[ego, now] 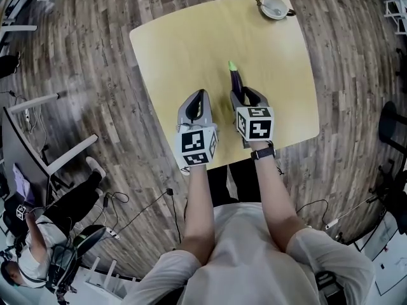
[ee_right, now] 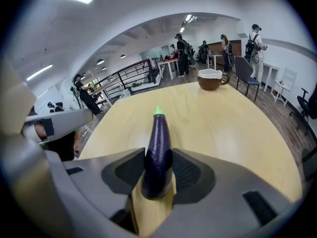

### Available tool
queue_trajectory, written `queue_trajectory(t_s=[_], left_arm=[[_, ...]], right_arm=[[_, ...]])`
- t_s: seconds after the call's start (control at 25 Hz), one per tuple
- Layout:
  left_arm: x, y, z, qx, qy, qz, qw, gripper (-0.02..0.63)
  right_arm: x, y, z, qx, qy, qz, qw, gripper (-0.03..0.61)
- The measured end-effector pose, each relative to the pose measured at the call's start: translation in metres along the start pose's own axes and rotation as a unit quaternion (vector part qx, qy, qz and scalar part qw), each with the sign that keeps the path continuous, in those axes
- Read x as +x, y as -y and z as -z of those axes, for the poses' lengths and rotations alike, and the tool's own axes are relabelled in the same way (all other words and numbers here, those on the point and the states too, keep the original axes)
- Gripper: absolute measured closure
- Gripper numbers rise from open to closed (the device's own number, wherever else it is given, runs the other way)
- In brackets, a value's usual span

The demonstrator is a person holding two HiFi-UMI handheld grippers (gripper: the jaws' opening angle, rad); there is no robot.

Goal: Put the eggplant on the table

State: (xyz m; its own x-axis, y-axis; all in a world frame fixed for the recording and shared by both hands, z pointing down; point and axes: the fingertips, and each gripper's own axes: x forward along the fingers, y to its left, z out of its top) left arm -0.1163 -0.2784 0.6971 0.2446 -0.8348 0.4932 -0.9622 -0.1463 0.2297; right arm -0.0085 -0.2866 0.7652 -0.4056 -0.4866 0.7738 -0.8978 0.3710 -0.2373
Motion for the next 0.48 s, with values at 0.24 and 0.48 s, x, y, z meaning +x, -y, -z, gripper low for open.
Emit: queue_trajectory(t_s=[0.24, 0.48], left_arm=[[0.003, 0.0, 0.005, -0.003, -0.006, -0.005, 1.0, 0.604], [0.003, 0.004, 0.008, -0.005, -0.012, -0.015, 0.9998, 0.604]], right_arm=[[0.011, -0.002, -0.002, 0.001, -0.017, -0.004, 1.0, 0.403], [0.015, -0.003, -0.006, -0.007, -0.026, -0.002, 1.0, 0.403]])
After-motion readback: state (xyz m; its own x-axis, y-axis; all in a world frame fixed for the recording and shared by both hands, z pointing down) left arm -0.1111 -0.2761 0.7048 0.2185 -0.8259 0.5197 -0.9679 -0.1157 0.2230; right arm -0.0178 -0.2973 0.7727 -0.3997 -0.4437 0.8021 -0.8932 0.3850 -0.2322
